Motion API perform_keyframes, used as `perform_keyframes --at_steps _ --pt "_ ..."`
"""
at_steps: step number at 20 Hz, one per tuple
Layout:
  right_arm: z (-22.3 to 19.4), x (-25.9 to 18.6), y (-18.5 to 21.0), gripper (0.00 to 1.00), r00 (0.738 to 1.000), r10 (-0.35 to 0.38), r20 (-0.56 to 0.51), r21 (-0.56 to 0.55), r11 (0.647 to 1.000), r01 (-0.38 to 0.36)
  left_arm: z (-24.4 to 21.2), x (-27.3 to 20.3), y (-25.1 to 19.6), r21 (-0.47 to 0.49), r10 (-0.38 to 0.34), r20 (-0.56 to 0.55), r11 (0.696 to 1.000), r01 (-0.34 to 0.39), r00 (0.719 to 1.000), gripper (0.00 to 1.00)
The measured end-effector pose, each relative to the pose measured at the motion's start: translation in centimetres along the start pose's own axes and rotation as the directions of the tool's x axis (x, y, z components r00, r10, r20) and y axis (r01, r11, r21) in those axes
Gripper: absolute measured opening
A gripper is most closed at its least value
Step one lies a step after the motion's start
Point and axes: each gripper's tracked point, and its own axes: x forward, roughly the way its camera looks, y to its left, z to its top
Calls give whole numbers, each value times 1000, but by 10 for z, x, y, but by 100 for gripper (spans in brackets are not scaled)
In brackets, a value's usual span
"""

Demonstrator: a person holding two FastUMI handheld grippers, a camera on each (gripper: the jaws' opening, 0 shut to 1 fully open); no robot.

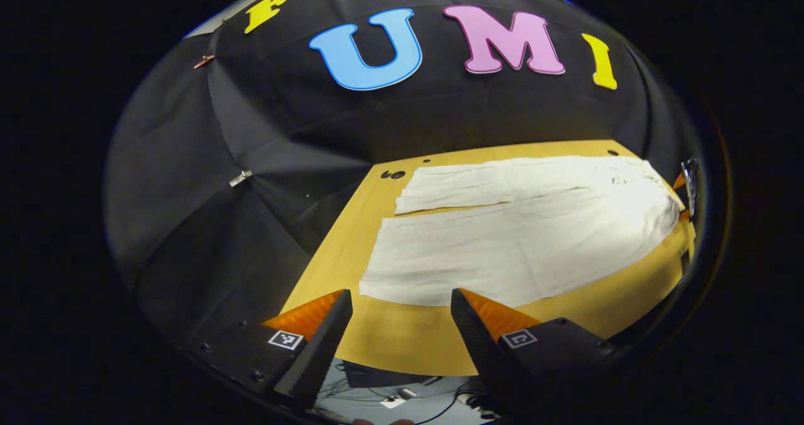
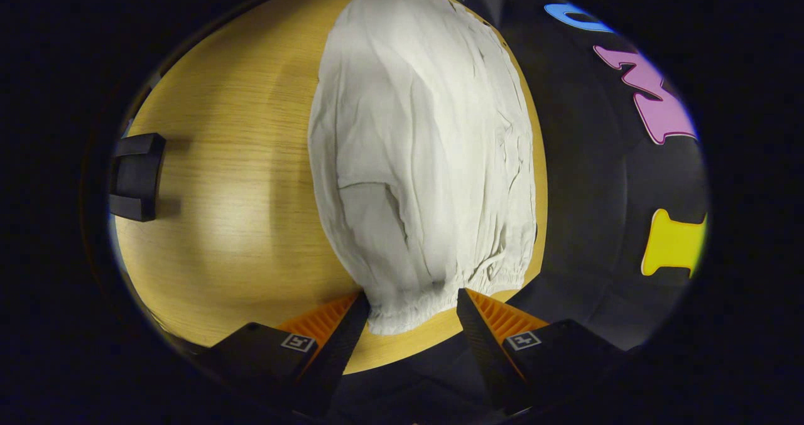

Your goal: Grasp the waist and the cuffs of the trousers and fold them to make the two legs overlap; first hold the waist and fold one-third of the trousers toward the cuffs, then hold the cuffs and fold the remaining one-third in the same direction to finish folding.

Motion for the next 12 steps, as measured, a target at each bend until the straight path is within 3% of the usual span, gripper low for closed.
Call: perform_keyframes --at_steps 2,3,5,7,8,11,12 --pt "1 2 3 85 1000 19 -23 -21 1000 -20 -12 20 8 93 18 -17 996 -16 1000 99" --pt "4 2 0 71 1000 17 -23 -35 999 -18 -19 28 12 137 17 -27 991 -13 999 99" --pt "1 7 10 70 997 63 -52 -16 998 -64 -32 43 23 222 15 -46 975 -5 999 98" --pt "6 7 5 47 996 57 -64 -42 997 -60 -45 59 27 318 4 -72 948 19 997 98" --pt "8 6 4 28 996 57 -65 -50 997 -60 -50 66 32 381 0 -82 924 31 997 98" --pt "3 13 4 12 993 82 -85 -13 996 -83 -64 83 48 564 -23 -123 821 89 992 98" --pt "4 13 5 12 992 91 -88 6 996 -91 -70 86 51 607 -38 -141 786 117 989 98"
